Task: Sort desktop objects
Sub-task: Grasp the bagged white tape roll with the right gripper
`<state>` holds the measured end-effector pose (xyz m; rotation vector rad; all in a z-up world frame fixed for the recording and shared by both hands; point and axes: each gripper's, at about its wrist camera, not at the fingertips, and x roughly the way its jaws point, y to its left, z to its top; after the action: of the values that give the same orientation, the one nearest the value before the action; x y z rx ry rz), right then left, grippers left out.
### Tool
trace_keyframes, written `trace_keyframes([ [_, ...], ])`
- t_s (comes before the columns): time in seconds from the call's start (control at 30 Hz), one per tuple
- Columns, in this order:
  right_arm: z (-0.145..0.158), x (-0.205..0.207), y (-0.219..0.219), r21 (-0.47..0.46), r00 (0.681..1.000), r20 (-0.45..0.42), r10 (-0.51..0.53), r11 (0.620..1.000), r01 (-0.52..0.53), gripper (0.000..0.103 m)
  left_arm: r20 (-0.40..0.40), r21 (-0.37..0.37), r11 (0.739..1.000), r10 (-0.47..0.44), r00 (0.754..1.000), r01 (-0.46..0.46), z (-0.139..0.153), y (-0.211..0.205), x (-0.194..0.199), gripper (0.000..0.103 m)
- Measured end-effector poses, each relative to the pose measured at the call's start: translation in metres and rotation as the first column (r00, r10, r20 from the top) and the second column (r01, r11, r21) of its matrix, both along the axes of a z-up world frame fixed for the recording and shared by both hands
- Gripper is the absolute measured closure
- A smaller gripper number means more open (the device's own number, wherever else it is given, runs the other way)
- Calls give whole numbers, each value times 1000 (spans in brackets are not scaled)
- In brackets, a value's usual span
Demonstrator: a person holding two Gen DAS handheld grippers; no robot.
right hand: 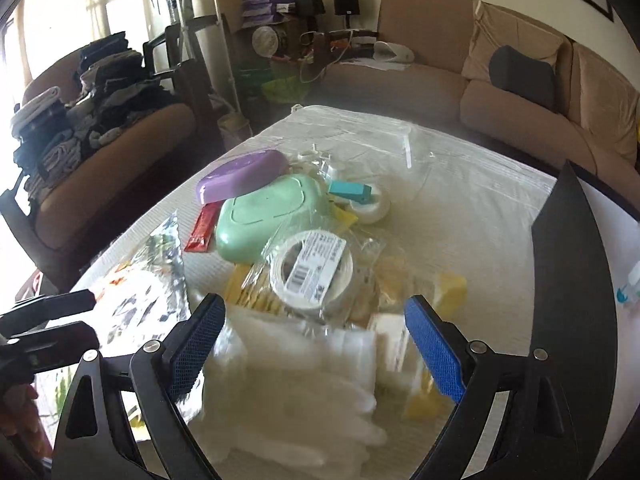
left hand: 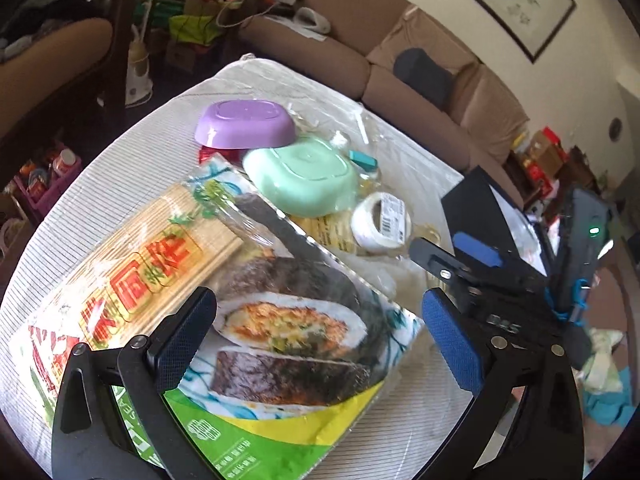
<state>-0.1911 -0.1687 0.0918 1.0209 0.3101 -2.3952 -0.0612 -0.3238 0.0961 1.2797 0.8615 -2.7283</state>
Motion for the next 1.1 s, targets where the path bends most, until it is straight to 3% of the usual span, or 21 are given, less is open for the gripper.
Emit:
trace_keyframes([
  [0.1,-15,-14,-16,91,999,-30,42,995,-39,9,17,42,999,21,1000,-22,-5,-14,-3,0],
  [0.23,-36,-29,-21,169,997,-12,73,983,-70,9,35,37,999,16,999,-18,-9,-17,-6,0],
  [0.47,-38,-36,-17,122,995,-8,97,988,-95,9,40,51,998,-31,999,29,-10,-7,-13,0],
  [0.63,-11,-35,-8,125,968,-32,249,962,-243,9,47,54,997,-52,998,50,-10,-6,-12,0],
  [0.73,4,-41,-16,218,925,25,379,901,-375,9,41,56,997,-52,998,50,-9,-8,-10,0],
  [0.83,8,-44,-33,351,859,114,498,789,-504,9,42,75,996,-58,997,55,-9,-9,-12,0],
  [0.9,0,-47,-44,426,826,191,530,714,-556,9,42,72,995,-65,997,62,-8,-7,-14,0],
  [1.1,-38,-49,-61,514,776,294,558,592,-620,9,49,69,993,-103,993,99,-9,6,-19,0],
])
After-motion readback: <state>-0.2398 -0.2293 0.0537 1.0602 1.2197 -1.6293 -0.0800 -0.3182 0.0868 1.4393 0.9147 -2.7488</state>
